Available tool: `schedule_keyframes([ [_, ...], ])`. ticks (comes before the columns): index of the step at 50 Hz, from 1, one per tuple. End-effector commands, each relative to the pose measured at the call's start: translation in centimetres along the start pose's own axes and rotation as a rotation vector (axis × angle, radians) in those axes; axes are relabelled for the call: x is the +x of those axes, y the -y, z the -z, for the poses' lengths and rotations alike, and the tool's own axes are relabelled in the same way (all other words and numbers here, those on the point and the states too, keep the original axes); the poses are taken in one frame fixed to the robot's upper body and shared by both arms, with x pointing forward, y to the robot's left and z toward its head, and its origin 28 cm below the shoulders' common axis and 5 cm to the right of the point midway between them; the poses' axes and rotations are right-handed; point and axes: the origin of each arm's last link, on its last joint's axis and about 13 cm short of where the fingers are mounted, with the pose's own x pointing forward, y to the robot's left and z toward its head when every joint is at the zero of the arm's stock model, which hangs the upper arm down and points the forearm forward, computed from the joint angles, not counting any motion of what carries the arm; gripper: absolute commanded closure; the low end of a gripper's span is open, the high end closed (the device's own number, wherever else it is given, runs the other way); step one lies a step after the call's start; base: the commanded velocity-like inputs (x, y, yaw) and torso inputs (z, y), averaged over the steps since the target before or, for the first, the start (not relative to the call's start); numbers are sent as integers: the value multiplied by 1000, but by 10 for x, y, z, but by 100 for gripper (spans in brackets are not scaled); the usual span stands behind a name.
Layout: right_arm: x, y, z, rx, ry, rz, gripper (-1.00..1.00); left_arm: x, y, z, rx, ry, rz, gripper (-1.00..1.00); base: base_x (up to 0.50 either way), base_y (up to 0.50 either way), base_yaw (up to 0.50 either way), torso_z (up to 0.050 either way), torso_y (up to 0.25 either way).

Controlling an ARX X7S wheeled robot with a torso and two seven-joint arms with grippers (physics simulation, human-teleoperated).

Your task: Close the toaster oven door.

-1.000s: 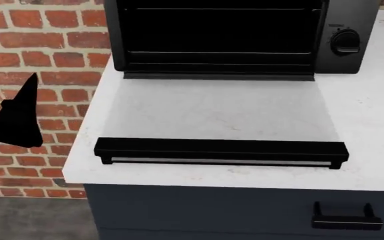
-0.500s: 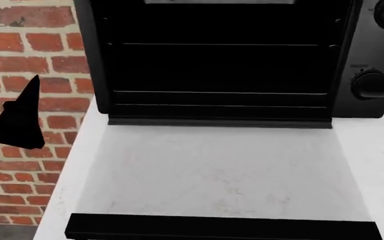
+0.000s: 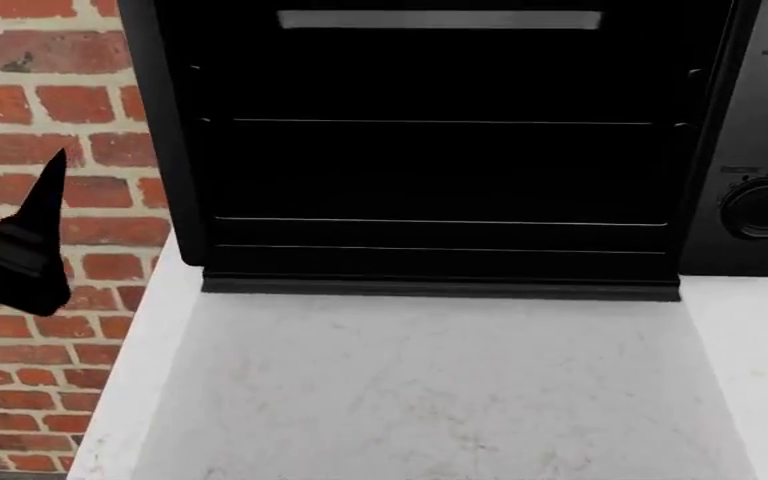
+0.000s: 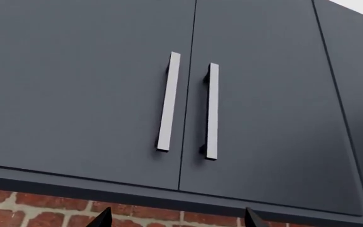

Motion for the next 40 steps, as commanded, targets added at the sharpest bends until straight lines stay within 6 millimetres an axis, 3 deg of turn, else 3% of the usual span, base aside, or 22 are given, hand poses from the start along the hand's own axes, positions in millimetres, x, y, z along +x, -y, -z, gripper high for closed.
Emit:
schedule_keyframes([
  [1,-1,-1,-1,4,3,-4,-100,-22,-16,5,320,89,174,-100,0,0,0,0,0],
  [10,-2,1,0,6,2,4,-100,-37,-33,8,650,125,402,-100,0,0,0,0,0],
  [16,-3,2,-1,9,7,5,-100,-44,-40,5,765,102,482,-100,0,0,0,0,0],
  [25,-4,1,-3,9,10,4,-100,-58,-41,0,805,54,588,-100,0,0,0,0,0],
  [40,-2,0,-2,12,9,2,-100,-63,-49,4,946,72,691,-100,0,0,0,0,0],
])
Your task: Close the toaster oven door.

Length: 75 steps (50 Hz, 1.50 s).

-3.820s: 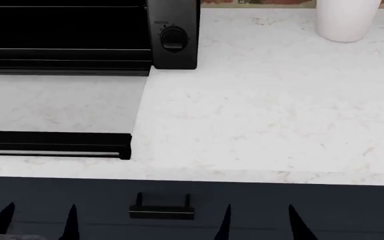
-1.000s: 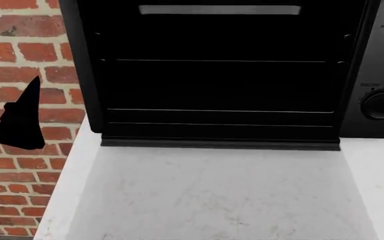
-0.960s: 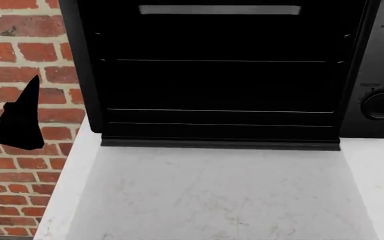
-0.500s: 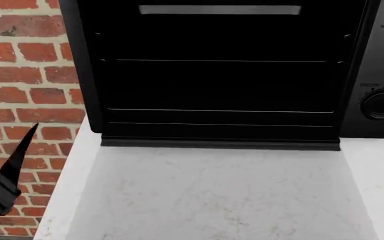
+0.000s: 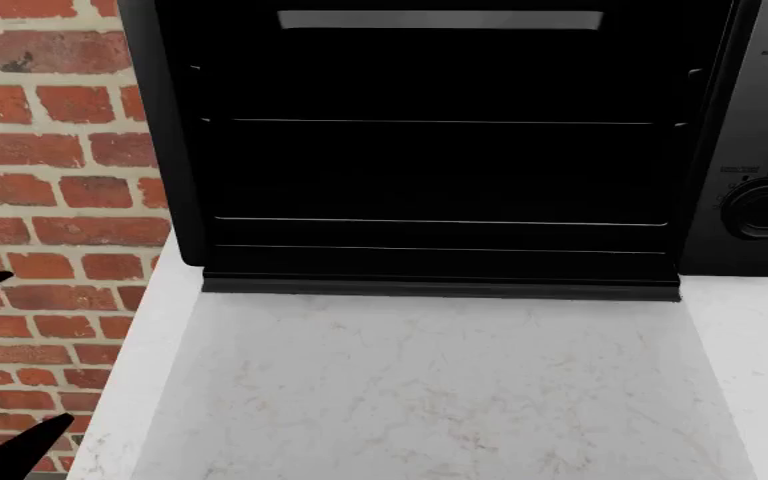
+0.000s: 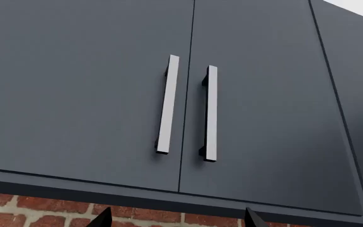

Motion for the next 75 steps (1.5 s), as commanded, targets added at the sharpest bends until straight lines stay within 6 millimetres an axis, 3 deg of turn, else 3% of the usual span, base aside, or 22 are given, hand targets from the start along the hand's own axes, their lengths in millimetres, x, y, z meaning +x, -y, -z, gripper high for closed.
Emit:
schedule_keyframes([
  [1,1,-1,0,1,1,-2,-100,-7,2,2,93,1,98,-100,0,0,0,0,0],
  [18,-2,0,0,4,1,4,-100,-15,16,5,77,-59,163,-100,0,0,0,0,0],
  [31,-4,1,1,6,-2,9,-100,-10,24,11,72,-69,199,-100,0,0,0,0,0],
  [52,-4,0,4,12,-7,13,-100,21,29,27,66,-57,226,-100,0,0,0,0,0],
  [75,-3,0,3,13,-5,12,-100,39,39,37,69,-35,261,-100,0,0,0,0,0],
])
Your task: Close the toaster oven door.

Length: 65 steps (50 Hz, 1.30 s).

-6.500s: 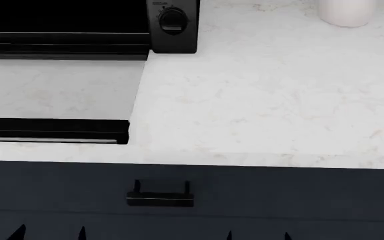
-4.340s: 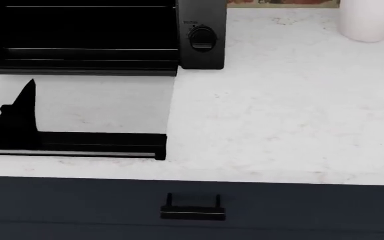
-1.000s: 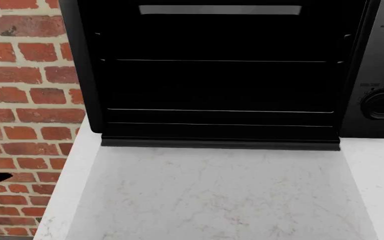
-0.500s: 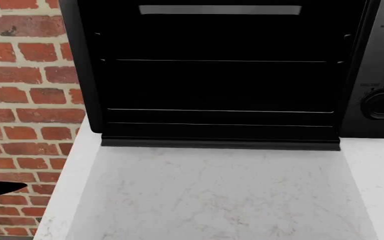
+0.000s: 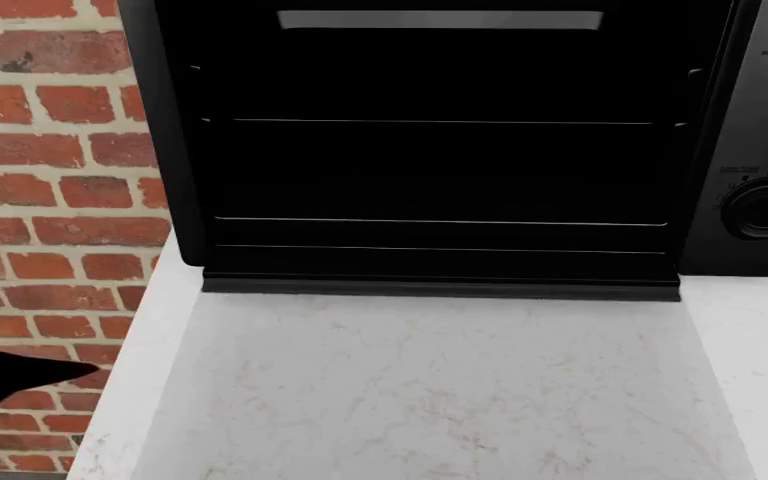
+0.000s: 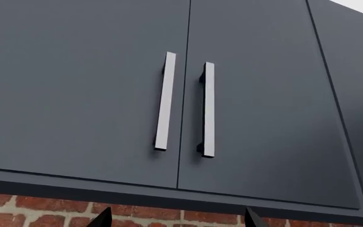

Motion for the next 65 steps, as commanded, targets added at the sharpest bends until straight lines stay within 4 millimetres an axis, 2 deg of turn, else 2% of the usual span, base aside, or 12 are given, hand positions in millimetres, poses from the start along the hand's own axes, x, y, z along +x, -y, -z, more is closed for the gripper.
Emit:
schedule_keyframes([
  [1,-1,1,-1,1,0,1,-100,12,2,7,2,10,13,-100,0,0,0,0,0],
  [30,-1,3,-2,-5,0,10,-100,41,-6,15,5,45,27,-100,0,0,-1,0,0],
  [46,-3,4,-2,-11,0,14,-100,57,-28,13,79,69,26,-100,5,-3,-7,0,0],
  [58,-4,5,-1,-12,-3,19,-100,62,-24,12,89,87,46,-100,3,-3,-4,0,0],
  [65,-4,5,-1,-11,-4,20,-100,65,-36,10,115,104,-53,-100,0,-1,-3,0,0],
])
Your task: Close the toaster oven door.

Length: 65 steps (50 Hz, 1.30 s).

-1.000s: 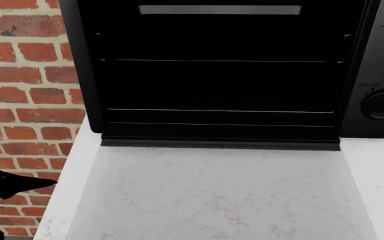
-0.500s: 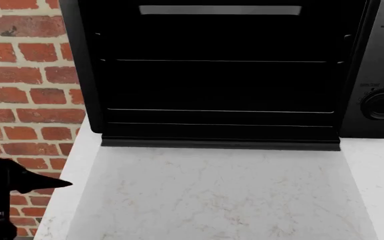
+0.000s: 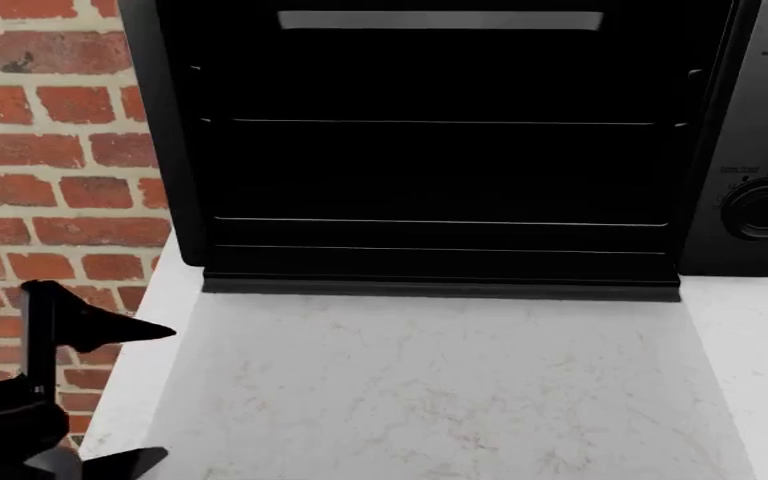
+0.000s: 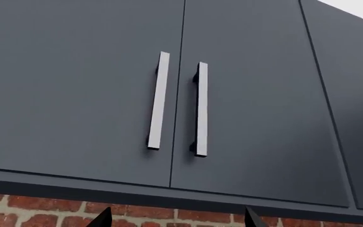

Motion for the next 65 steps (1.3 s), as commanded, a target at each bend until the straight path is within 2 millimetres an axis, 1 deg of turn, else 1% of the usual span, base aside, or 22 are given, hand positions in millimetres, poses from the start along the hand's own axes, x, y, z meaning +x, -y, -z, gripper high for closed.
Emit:
schedule_keyframes([
  [1,-1,0,0,1,0,2,-100,10,-11,-3,41,24,-153,-100,0,0,0,0,0],
  [6,-1,0,-1,3,1,2,-100,9,-18,-3,71,30,-200,-100,0,0,-1,0,0],
  [18,-2,1,0,6,-1,7,-100,7,-21,-5,79,38,-235,-100,1,-1,-1,0,0],
  [29,-2,2,-2,5,4,10,-100,8,-29,-5,52,45,-323,-100,0,0,-1,0,0],
  [34,-3,3,-1,5,3,13,-100,9,-30,-6,45,46,-335,-100,2,-1,-3,0,0],
  [45,-3,3,-2,5,4,14,-100,6,-36,-7,4,43,-417,-100,3,-4,-6,0,1],
  [57,-3,3,-3,8,6,13,-100,-3,-45,-5,43,58,-464,-100,3,-4,-6,0,2],
  [65,-3,1,-2,9,6,9,-100,-16,-50,-3,53,58,-510,-100,2,-1,-2,2,1],
])
